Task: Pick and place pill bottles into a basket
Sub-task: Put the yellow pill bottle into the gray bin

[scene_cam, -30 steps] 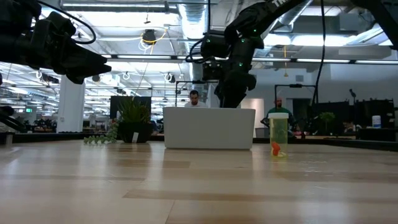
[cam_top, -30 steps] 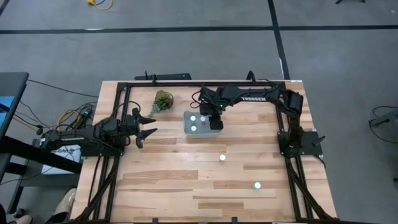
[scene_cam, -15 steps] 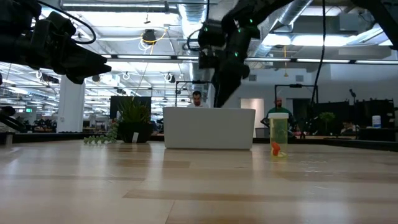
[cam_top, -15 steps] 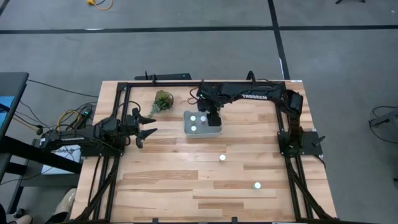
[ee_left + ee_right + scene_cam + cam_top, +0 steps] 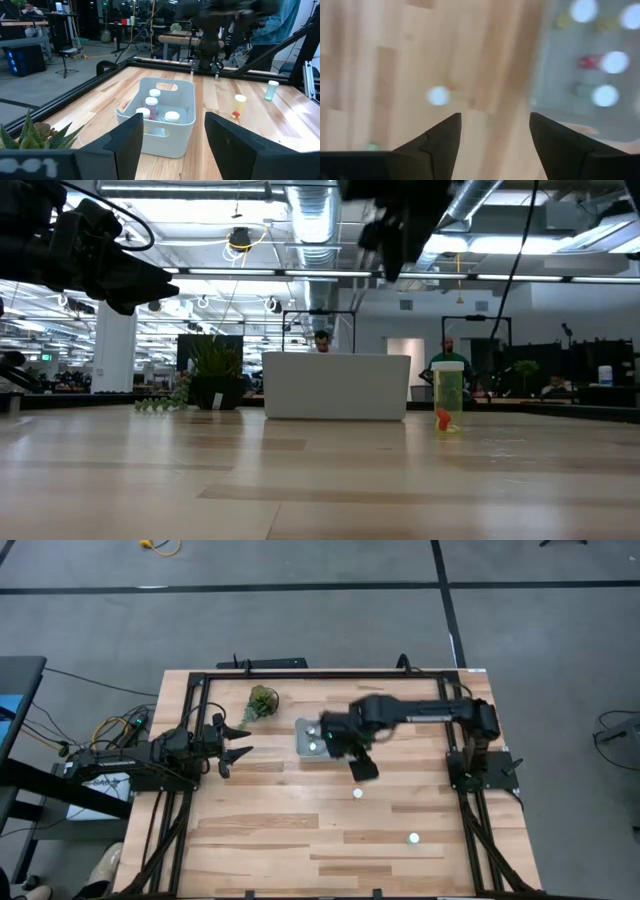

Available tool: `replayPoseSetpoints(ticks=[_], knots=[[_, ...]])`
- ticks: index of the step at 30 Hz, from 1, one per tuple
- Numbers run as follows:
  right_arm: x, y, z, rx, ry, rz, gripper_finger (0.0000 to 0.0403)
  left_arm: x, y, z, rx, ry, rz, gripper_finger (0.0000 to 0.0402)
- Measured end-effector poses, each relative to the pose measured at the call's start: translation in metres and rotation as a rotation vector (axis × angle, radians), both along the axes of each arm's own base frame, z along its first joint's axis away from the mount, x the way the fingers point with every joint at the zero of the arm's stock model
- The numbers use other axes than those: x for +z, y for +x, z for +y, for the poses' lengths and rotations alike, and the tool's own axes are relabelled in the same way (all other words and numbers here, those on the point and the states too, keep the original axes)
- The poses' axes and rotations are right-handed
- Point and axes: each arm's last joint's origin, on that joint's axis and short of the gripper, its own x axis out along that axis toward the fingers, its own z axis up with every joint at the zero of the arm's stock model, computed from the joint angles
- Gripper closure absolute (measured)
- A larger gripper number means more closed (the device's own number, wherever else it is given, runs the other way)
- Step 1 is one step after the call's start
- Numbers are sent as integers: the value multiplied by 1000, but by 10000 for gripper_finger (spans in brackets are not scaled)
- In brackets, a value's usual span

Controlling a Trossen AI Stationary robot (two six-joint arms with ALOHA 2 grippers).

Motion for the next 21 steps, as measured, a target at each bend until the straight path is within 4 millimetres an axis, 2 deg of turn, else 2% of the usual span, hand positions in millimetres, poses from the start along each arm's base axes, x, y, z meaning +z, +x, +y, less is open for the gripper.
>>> replayPoseSetpoints(ticks=[4,9,15,21], knots=[[10,-7,36,-34,-10,-32,168,0,0,0,0,0,0,200],[7,-13,73,-119,-60,-31,168,0,0,0,0,0,0,200],[-28,-18,104,-157,-77,-10,168,0,0,0,0,0,0,200],[-63,-23,109,-194,-86,14,167,0,0,0,0,0,0,200]])
